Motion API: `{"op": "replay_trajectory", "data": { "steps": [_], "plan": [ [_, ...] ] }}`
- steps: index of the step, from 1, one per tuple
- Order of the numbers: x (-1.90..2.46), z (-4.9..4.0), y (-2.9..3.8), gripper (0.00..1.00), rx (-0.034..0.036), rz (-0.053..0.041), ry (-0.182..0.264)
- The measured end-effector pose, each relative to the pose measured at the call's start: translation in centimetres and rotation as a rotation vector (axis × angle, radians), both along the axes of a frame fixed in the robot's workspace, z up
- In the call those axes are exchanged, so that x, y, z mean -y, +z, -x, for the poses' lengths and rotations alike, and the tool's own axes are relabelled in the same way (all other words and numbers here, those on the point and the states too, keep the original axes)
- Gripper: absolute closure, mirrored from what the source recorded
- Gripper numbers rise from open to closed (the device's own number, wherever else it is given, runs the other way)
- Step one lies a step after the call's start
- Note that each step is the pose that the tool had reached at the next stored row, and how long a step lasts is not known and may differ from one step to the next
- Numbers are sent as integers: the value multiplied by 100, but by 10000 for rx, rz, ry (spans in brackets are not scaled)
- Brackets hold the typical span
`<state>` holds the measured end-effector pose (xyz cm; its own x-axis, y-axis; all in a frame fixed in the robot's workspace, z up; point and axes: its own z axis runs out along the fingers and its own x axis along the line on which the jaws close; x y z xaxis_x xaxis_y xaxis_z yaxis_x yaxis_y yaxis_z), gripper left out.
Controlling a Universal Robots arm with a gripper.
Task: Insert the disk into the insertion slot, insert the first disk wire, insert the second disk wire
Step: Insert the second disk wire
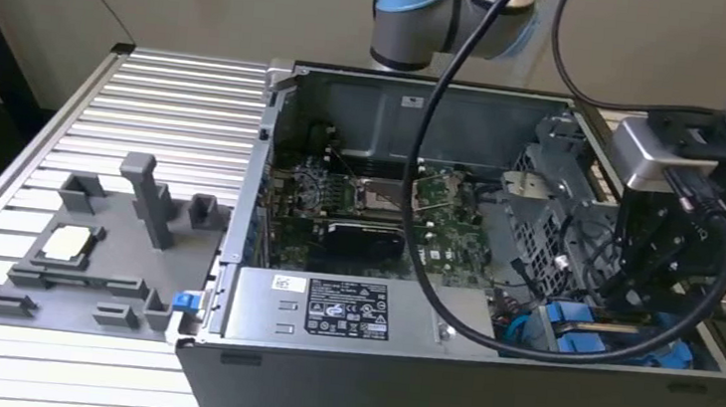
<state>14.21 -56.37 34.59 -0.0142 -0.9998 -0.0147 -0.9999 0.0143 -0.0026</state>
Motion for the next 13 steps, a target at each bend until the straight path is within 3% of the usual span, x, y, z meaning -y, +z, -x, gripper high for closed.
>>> {"op": "replay_trajectory", "data": {
  "steps": [13],
  "plan": [
    [0,-24,-42,84,-47,-64,-160]
  ]
}}
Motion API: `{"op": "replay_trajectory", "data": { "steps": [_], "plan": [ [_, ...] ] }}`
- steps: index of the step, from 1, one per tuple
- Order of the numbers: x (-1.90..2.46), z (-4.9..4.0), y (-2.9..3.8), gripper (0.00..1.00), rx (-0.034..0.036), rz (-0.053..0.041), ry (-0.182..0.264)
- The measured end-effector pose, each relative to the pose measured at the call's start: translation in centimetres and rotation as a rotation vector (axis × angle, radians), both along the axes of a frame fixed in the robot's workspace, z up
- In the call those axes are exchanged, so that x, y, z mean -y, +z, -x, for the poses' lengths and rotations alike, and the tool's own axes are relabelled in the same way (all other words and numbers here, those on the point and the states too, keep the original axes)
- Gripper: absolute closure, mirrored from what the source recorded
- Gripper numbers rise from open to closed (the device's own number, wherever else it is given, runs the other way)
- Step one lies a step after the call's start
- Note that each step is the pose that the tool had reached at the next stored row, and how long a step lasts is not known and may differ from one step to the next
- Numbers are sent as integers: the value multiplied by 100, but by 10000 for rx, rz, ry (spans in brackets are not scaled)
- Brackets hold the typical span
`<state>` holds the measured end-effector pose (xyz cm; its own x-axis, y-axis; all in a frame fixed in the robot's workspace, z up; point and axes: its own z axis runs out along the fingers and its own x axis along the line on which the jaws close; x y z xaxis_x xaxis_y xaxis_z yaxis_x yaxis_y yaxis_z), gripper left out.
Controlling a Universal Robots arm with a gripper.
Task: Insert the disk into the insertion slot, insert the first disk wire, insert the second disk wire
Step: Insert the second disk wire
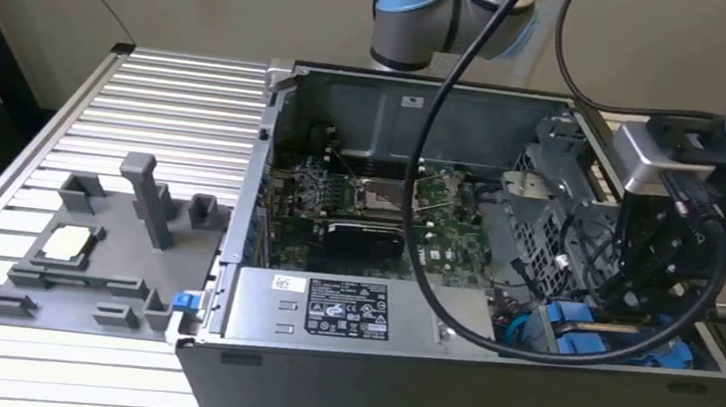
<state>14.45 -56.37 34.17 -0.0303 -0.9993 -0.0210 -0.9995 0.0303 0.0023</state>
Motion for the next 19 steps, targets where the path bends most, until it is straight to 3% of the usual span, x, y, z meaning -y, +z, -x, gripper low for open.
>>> {"op": "replay_trajectory", "data": {
  "steps": [3,19],
  "plan": [
    [0,-2,-4,84,-3,-61,-4],
    [11,-18,-56,84,-35,-63,-7]
  ]
}}
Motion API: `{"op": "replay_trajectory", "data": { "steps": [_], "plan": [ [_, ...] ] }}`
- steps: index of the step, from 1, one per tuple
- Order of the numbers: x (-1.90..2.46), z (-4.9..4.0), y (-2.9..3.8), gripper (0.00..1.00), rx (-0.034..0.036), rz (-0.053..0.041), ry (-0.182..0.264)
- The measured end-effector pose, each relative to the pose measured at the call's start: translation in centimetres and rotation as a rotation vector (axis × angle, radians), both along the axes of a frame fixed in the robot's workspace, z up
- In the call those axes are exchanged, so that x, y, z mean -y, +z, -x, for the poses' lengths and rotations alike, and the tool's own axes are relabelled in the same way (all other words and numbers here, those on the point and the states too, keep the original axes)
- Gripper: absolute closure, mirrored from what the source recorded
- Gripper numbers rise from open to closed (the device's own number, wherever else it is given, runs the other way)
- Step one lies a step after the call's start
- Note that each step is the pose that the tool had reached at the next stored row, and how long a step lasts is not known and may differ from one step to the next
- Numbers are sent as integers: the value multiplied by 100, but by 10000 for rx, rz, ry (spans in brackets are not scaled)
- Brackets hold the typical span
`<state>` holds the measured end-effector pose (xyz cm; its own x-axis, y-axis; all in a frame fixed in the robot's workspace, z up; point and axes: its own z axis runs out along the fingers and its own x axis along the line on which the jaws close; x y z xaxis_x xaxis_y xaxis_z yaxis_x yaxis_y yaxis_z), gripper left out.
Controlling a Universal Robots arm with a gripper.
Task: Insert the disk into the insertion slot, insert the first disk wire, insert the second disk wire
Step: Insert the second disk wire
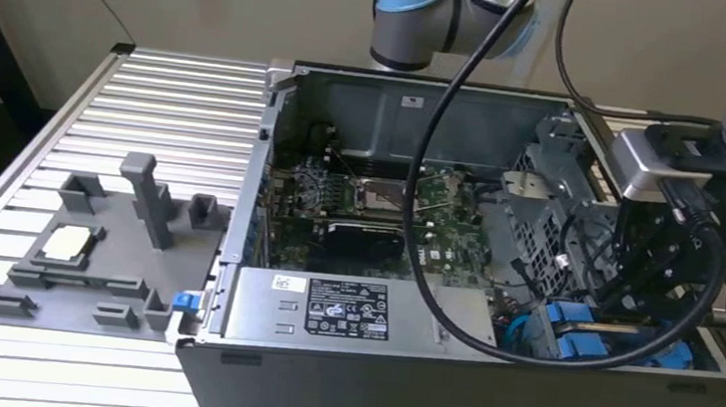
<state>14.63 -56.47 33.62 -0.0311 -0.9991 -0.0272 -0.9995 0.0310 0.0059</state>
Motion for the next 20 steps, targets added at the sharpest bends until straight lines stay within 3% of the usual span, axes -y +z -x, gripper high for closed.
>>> {"op": "replay_trajectory", "data": {
  "steps": [6,8,10,20],
  "plan": [
    [0,0,-2,84,-4,-5,1],
    [0,0,-2,76,-6,-4,1],
    [0,-1,8,76,-6,-2,1],
    [5,0,314,76,-8,-1,-1]
  ]
}}
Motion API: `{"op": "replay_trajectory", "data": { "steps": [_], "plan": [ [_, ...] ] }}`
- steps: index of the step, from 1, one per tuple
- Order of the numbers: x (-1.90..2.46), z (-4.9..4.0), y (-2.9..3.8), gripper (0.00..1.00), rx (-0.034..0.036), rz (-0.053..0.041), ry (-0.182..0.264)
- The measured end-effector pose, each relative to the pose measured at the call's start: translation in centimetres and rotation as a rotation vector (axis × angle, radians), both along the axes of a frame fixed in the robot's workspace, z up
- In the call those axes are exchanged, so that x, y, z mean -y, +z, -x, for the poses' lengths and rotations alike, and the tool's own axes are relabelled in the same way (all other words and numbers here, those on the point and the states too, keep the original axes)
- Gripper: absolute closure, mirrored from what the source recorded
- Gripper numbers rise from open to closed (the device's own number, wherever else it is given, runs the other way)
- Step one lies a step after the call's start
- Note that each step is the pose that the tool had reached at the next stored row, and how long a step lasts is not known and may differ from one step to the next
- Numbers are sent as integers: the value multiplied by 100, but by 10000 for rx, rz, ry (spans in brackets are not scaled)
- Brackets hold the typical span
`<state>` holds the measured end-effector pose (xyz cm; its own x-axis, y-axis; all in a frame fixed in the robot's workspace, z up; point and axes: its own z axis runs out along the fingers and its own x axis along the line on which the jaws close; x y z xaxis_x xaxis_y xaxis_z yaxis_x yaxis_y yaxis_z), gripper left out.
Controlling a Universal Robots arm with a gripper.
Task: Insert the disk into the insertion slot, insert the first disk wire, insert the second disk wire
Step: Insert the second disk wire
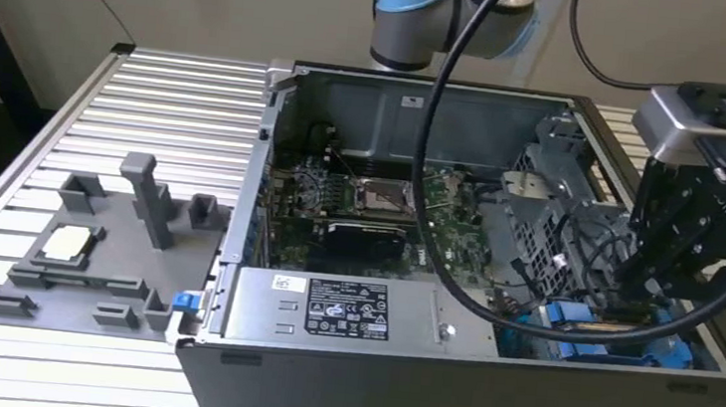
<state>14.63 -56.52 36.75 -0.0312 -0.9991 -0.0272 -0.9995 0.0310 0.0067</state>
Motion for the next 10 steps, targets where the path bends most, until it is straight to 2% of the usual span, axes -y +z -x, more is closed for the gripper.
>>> {"op": "replay_trajectory", "data": {
  "steps": [3,10],
  "plan": [
    [0,0,64,76,0,1,1],
    [0,0,65,76,0,0,0]
  ]
}}
